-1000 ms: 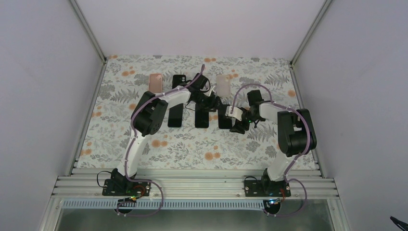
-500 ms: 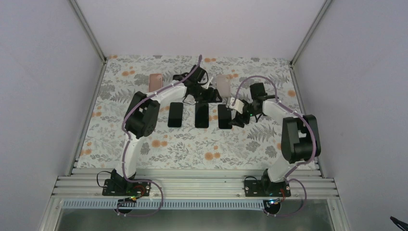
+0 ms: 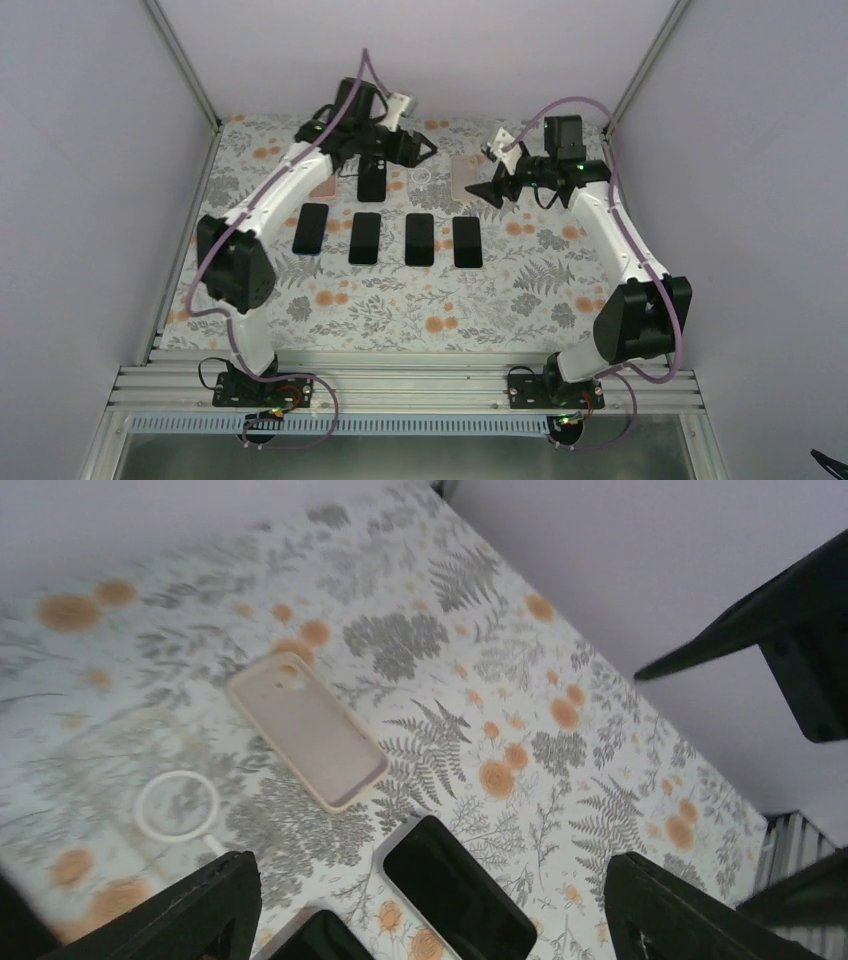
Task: Take the phone out of the phone case
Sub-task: Reset both arms
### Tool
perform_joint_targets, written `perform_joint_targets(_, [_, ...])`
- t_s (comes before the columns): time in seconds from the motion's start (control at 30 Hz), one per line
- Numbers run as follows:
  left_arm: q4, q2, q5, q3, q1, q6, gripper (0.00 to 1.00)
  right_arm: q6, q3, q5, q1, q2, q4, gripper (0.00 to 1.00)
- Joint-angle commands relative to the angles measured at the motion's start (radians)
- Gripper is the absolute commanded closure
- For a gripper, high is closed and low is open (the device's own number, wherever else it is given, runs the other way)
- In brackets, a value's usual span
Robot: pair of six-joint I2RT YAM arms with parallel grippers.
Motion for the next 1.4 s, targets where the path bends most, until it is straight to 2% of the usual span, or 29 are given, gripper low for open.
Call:
perform_joint_targets(0.0, [0.01,-0.133,0.039,-0.078,0.099,0.118,0.09,0.216,0.122,-0.1,-0.006,-0.017,0.032,0.05])
perform_joint_targets(0.07, [0.029,-0.191,0.062,-0.128,0.15,0.141,0.01,0.291,0.156,-0.105,-0.008,-0.018,0.049,0.03])
perform_joint_targets(0.1, [0.039,-0.218,0.07,-0.151,0.183,0.149,0.0,0.318,0.17,-0.104,-0.008,-0.019,0.059,0.01])
perform_joint_targets(0.23, [0.072,-0.312,0.113,-0.241,0.297,0.145,0.0,0.423,0.21,-0.091,-0.011,-0.019,0.087,0.01])
perform_joint_targets(0.4, [0.047,-0.343,0.245,-0.291,0.477,0.173,0.0,0.518,0.22,-0.079,-0.038,-0.024,0.107,0.01])
perform_joint_targets(0.53, [0.045,-0.358,0.286,-0.335,0.614,0.217,0.0,0.577,0.15,-0.064,-0.096,-0.049,0.159,0.01])
perform_joint_targets(0.77, [0.054,-0.399,0.278,-0.439,0.775,0.32,0.0,0.628,-0.024,-0.125,-0.267,-0.089,0.232,0.01])
perform_joint_targets(0.93, [0.144,-0.486,0.211,-0.61,0.815,0.346,0.0,0.629,-0.183,-0.12,-0.366,-0.132,0.299,0.01])
perform_joint_targets(1.07, [0.195,-0.529,0.158,-0.712,0.817,0.36,0.0,0.581,-0.243,-0.134,-0.418,-0.127,0.291,0.01])
perform_joint_targets(1.37, [0.246,-0.573,0.141,-0.784,0.818,0.35,0.0,0.584,-0.285,-0.143,-0.442,-0.13,0.312,0.01])
